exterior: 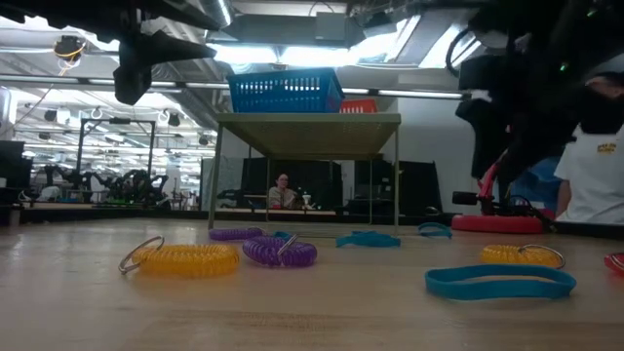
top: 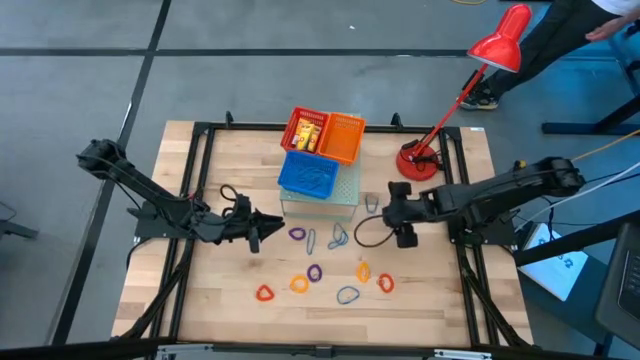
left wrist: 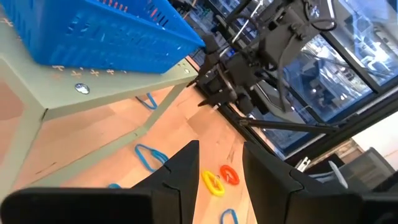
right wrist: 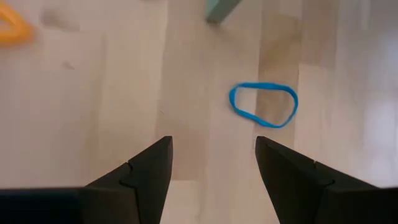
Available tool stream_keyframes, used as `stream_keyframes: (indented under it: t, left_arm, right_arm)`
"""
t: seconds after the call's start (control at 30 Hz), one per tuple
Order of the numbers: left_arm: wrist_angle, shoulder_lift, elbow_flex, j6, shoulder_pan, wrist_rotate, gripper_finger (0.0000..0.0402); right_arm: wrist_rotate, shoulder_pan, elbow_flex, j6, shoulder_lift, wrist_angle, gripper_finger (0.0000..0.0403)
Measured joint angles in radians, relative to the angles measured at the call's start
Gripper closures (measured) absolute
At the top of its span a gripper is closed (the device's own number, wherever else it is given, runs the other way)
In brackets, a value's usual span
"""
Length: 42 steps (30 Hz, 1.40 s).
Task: Pick & Place Office Desk Supplies
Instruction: Put the blue rubber band into the blue basket on the shelf
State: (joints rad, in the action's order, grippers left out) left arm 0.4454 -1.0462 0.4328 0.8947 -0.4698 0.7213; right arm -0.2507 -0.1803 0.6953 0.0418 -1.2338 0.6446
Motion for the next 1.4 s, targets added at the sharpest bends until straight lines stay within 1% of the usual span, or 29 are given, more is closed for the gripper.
stream_keyframes:
  t: [0.2,0.33,0.47,0.67,0.87,0.97,1.1,1.2,1.4]
  left_arm:
    - [0.001,0.000,0.000,-0.039,0.000,0.044,0.0284]
    - [0.003,0.000,0.000,-0.063,0.000,0.048,0.0284]
    - [0.003,0.000,0.000,-0.083,0.000,0.056,0.0284]
    - [0.008,0.000,0.000,-0.091,0.000,0.074,0.0284]
    - [0.008,0.000,0.000,-0.095,0.000,0.077,0.0284]
    - [0.008,0.000,0.000,-0.095,0.000,0.079,0.0284]
    - [0.008,0.000,0.000,-0.097,0.000,0.081,0.0284]
    - [0.007,0.000,0.000,-0.099,0.000,0.082,0.0284]
    - [0.006,0.000,0.000,-0.098,0.000,0.087,0.0284]
  right_arm:
    - [0.063,0.061,0.000,0.139,-0.128,-0.138,0.0172]
    - [0.099,0.089,0.000,0.193,-0.210,-0.124,0.0172]
    - [0.112,0.096,0.000,0.241,-0.255,-0.138,0.0172]
    - [0.108,0.119,0.008,0.256,-0.266,-0.145,0.0172]
    - [0.087,0.147,0.094,0.266,-0.266,-0.154,0.0172]
    - [0.133,0.181,0.106,0.265,-0.266,-0.185,0.0172]
    - [0.235,0.223,0.105,0.220,-0.286,-0.162,0.0172]
    - [0.295,0.244,0.105,0.216,-0.310,-0.173,0.0172]
    - [0.313,0.271,0.105,0.235,-0.331,-0.208,0.0172]
